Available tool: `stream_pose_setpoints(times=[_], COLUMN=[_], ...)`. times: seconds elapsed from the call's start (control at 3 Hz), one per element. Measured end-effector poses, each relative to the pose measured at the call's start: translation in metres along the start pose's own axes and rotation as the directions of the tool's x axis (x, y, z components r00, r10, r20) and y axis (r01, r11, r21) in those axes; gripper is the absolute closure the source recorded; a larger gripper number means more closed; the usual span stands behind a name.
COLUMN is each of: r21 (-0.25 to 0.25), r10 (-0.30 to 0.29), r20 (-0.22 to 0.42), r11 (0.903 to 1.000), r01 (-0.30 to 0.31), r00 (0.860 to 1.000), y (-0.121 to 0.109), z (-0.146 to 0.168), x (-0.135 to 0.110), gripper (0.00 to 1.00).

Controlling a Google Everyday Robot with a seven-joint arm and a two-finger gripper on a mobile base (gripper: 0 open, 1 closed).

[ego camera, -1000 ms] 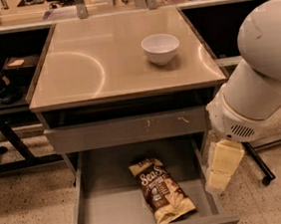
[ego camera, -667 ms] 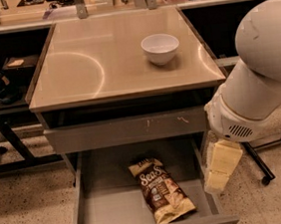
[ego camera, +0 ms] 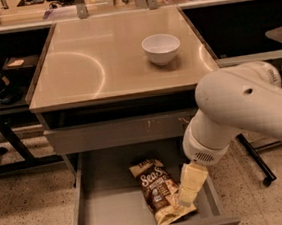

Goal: Pick brown chip bag from middle drawer and place on counter

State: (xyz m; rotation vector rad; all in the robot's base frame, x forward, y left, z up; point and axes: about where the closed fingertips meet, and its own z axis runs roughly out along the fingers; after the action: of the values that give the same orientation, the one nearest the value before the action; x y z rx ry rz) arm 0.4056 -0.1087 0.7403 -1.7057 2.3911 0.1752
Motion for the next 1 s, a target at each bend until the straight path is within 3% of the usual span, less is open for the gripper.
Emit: stream_pose_setpoints(times=[0.33,0.67,1.0], r21=[-0.045,-0.045,-0.079], r10=[0.075,0.075,0.09], r20=[-0.001,-0.001,0.008], r11=[0.9962,0.9962,0.9928], r01=[-0.075,-0.075,-0.089], r00=[0.997,0.997,0.996], y=[-0.012,-0.012,-0.011], z=[0.072,0.072,0.105], x=[-0.001,-0.001,0.0], gripper=[0.0,0.0,0.0])
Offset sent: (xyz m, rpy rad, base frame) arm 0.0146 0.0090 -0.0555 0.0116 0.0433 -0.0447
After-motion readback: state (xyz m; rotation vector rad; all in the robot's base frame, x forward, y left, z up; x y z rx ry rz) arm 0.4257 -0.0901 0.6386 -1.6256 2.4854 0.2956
